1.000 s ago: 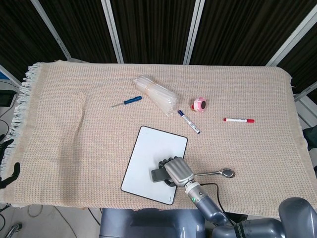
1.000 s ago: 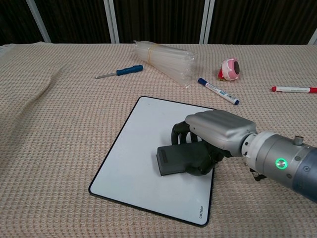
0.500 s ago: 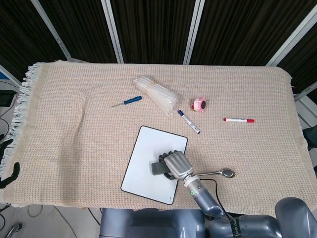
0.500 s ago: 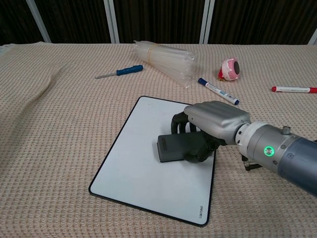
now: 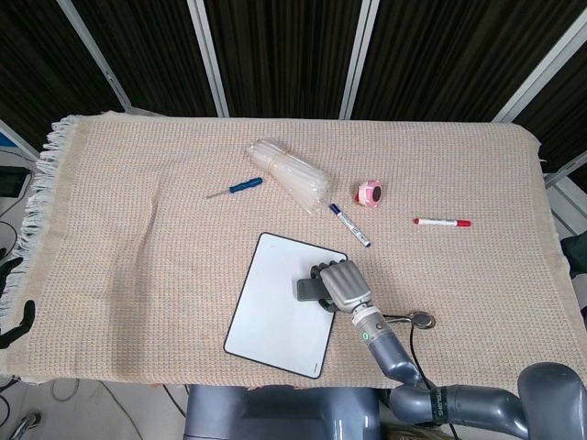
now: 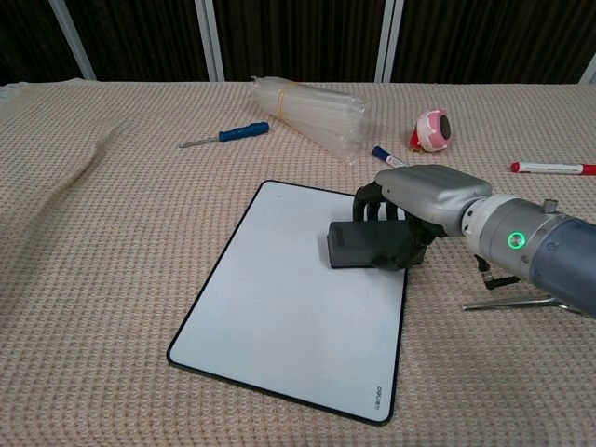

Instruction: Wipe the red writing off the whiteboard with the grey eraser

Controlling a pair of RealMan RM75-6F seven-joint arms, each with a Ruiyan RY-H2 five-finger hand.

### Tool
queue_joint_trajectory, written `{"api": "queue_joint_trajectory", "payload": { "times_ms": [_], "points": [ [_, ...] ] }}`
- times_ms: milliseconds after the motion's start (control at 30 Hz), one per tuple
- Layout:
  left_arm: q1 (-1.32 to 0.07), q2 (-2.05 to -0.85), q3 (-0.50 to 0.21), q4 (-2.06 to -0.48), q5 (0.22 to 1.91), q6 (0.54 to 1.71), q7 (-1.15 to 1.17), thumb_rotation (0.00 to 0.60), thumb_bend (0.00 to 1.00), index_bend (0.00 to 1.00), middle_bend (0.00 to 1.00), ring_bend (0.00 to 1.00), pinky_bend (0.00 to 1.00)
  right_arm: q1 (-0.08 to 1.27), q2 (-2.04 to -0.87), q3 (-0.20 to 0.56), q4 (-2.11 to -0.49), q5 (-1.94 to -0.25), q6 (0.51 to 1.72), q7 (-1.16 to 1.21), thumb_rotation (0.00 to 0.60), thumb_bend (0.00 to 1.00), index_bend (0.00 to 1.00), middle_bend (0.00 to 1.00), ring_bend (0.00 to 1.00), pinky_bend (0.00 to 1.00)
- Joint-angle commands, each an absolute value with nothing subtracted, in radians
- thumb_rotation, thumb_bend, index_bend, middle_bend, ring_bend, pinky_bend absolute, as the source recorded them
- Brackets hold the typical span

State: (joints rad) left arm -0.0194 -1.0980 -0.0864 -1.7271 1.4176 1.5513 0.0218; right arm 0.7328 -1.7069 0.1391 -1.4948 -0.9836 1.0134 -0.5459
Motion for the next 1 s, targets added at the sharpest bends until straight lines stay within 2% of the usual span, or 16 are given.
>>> {"api": "queue_joint_trajectory", "payload": {
  "times_ms": [33, 500, 1000],
  "points": [
    [-0.019, -1.098, -0.086, -1.727, 1.418, 1.552, 0.023, 0.6, 0.42, 0.16, 0.02, 0.0, 0.0, 0.728, -1.678, 0.144, -1.516, -0.981, 1.017, -0.547, 0.6, 0.49, 0.55, 0.51, 0.46, 0.52],
    [-0.018, -1.1, -0.086, -1.726, 1.42, 1.556, 0.028, 0.6, 0.42, 0.16, 0.02, 0.0, 0.0, 0.685, -1.542, 0.122, -1.586, -1.022, 1.021, -0.485, 0.6, 0.48, 0.55, 0.51, 0.46, 0.52],
    [-0.017, -1.102, -0.086, -1.725, 1.422, 1.559, 0.032, 0.6, 0.42, 0.16, 0.02, 0.0, 0.0, 0.632, -1.48, 0.084, -1.561, -1.063, 1.005, -0.38, 0.6, 0.46, 0.55, 0.49, 0.45, 0.51]
  ]
}}
